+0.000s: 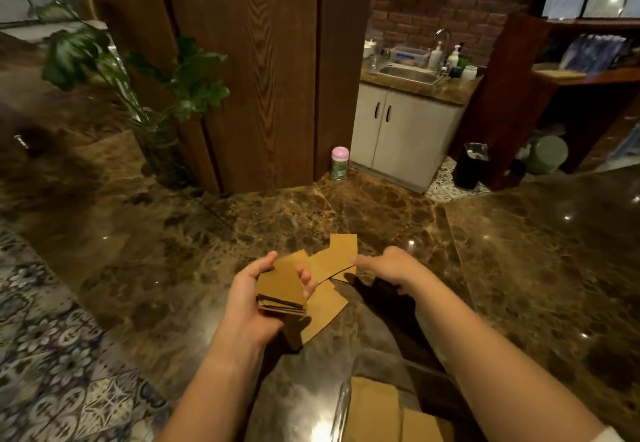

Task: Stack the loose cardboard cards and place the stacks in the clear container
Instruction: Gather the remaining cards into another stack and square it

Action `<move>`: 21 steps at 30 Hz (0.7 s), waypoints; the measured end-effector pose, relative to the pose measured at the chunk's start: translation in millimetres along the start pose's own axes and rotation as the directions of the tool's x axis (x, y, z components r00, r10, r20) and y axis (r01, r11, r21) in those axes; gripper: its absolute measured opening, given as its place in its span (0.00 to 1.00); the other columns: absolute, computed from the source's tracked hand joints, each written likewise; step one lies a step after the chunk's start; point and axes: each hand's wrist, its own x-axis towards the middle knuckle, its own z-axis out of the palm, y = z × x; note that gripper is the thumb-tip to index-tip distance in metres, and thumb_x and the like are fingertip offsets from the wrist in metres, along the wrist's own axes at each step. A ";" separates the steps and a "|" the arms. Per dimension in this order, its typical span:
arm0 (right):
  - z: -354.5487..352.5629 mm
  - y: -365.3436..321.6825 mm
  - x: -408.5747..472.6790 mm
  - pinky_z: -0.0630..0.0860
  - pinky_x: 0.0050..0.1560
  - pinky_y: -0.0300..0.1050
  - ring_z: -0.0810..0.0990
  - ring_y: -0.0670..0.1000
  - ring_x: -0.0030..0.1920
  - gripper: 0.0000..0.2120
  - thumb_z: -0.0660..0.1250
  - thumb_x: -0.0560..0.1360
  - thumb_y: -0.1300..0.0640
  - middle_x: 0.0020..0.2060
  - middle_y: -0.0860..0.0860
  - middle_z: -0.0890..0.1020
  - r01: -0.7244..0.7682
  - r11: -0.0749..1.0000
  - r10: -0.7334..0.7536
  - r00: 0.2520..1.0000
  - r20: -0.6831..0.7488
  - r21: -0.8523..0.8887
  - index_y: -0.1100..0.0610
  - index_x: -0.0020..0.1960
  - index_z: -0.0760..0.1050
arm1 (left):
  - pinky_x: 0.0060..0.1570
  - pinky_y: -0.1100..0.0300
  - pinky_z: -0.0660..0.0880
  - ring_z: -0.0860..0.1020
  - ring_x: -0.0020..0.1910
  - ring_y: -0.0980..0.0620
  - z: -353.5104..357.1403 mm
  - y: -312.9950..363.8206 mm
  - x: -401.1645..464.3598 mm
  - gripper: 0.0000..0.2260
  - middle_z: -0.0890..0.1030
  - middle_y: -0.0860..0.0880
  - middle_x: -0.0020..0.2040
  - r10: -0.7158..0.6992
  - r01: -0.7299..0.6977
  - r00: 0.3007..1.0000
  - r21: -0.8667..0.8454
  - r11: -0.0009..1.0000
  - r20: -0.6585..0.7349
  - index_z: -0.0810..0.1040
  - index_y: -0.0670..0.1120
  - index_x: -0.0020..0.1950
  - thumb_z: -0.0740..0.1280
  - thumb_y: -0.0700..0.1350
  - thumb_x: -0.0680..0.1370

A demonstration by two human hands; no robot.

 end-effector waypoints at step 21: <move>-24.9 -11.8 9.8 0.80 0.52 0.54 0.83 0.57 0.53 0.10 0.70 0.75 0.66 0.49 0.56 0.86 0.070 0.620 -0.028 0.997 -0.067 0.781 0.58 0.56 0.79 | 0.38 0.51 0.76 0.79 0.40 0.40 23.0 15.3 33.2 0.17 0.77 0.36 0.56 0.113 -0.121 0.989 0.072 0.990 0.098 0.73 0.53 0.66 0.62 0.40 0.79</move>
